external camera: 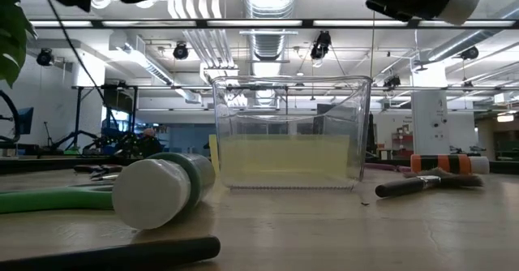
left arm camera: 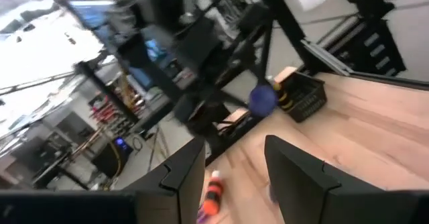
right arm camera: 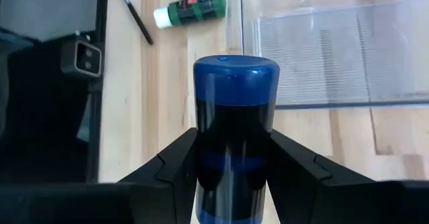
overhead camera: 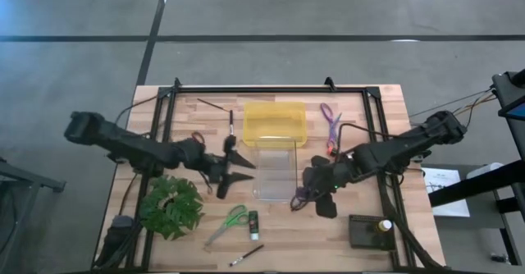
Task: Pick & Place Paint Supplies
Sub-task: Put the blue paint bottle into the black bin
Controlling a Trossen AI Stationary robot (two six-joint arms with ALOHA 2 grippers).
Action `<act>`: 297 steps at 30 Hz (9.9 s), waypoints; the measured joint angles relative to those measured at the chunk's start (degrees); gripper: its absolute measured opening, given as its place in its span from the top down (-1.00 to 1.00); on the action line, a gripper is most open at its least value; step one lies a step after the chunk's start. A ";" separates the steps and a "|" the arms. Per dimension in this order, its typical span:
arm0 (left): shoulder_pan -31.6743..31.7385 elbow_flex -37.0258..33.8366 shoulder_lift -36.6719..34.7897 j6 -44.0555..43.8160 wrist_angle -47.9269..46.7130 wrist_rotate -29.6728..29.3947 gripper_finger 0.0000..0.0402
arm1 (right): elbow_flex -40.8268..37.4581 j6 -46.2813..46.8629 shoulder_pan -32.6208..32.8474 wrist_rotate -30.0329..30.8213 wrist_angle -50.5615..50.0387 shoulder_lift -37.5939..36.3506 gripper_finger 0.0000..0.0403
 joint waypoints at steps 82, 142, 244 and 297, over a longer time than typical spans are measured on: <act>-4.21 16.55 17.35 2.65 -4.44 -4.98 -0.14 | 9.71 -28.18 -12.21 -16.36 6.10 8.29 0.28; -3.71 16.40 17.63 1.62 -4.52 -3.28 0.36 | 9.75 -30.31 -12.21 -16.74 11.44 8.43 -0.29; 4.28 4.07 5.85 -44.48 32.82 4.24 0.30 | -12.92 -108.27 7.12 45.19 83.76 0.34 -0.28; 4.48 4.05 -10.59 -23.25 -12.02 -13.43 -0.67 | -3.63 -89.15 13.35 65.35 56.85 0.16 0.45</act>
